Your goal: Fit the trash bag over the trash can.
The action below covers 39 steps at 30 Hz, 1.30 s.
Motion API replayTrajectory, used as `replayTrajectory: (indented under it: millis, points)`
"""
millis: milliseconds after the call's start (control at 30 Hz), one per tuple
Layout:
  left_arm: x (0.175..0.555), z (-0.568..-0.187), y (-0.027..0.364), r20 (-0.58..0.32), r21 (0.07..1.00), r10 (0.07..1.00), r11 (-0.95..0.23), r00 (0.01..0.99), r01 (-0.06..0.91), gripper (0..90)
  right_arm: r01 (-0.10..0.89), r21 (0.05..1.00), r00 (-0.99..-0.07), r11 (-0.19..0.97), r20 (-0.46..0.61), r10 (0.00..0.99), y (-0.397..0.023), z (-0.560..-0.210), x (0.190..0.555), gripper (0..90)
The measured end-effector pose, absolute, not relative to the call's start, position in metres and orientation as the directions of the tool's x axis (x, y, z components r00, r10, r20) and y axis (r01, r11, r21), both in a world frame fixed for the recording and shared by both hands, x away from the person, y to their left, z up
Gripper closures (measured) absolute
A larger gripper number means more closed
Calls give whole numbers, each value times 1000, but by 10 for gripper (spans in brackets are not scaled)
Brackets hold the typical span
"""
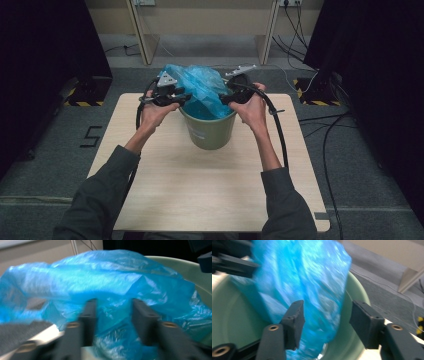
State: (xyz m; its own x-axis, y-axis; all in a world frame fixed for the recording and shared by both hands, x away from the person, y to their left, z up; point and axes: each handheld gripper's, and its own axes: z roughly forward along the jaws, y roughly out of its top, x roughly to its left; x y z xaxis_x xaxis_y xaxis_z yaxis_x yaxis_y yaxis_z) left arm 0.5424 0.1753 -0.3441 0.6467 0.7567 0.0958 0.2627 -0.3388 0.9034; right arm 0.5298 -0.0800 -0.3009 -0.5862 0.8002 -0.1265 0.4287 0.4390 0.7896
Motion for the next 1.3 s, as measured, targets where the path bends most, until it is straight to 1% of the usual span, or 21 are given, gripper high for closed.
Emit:
replayTrajectory:
  millis: [67,100,267,300,333,400,433,467,533,567,600,667,733,800,933,1000,1100,1133,1200,1233,1300]
  points:
    - [541,-343,172,102,910,742,-339,663,239,798,424,790,-596,444,-126,793,-74,-299,529,411]
    - [539,-341,170,106,913,734,-339,671,227,827,418,792,-602,445,-125,788,-72,-299,530,409]
    - [527,-328,165,153,922,703,-354,695,155,860,380,799,-672,467,-109,733,-50,-304,531,386]
    - [525,-325,164,157,924,694,-355,702,145,859,374,797,-677,475,-116,727,-46,-305,531,388]
    - [523,-322,163,164,924,687,-358,708,133,854,372,790,-682,487,-124,721,-40,-306,531,418]
    - [518,-318,163,185,923,679,-369,710,112,817,354,783,-692,511,-148,706,-32,-308,532,651]
    - [516,-316,164,189,925,682,-365,706,105,781,352,774,-696,526,-160,700,-30,-309,532,692]
    - [515,-314,167,187,928,687,-359,702,103,734,357,764,-690,537,-173,703,-31,-310,532,758]
    - [515,-311,177,175,936,707,-335,686,107,629,360,750,-662,555,-215,719,-40,-310,533,831]
    - [516,-309,183,163,943,726,-315,668,112,578,365,752,-649,550,-218,729,-46,-309,533,844]
    - [517,-309,187,154,946,735,-302,660,115,518,388,766,-625,512,-190,757,-58,-308,532,852]
    - [521,-309,196,130,951,753,-280,645,135,450,415,781,-593,467,-157,790,-78,-307,532,851]
    - [527,-313,203,114,947,763,-277,636,164,404,430,790,-567,437,-140,811,-93,-307,530,838]
    - [532,-320,203,84,938,773,-274,628,212,364,440,801,-555,405,-112,824,-105,-308,528,781]
    - [543,-338,194,85,907,774,-320,627,272,340,444,796,-551,411,-119,826,-105,-310,524,522]
    - [548,-345,190,80,900,778,-326,623,291,341,427,813,-551,395,-113,827,-100,-307,521,427]
    - [552,-352,185,101,880,780,-360,618,310,342,390,839,-565,380,-108,818,-88,-299,517,362]
    - [553,-354,184,107,877,781,-365,615,312,355,371,841,-577,394,-124,808,-83,-296,516,350]
    - [554,-354,184,111,872,783,-373,612,318,478,344,843,-581,413,-155,799,-71,-291,515,335]
    - [554,-354,185,128,869,786,-383,605,313,507,345,843,-579,413,-155,801,-67,-289,516,333]
    - [555,-352,187,171,863,783,-412,598,291,612,345,841,-571,417,-165,804,-57,-285,520,333]
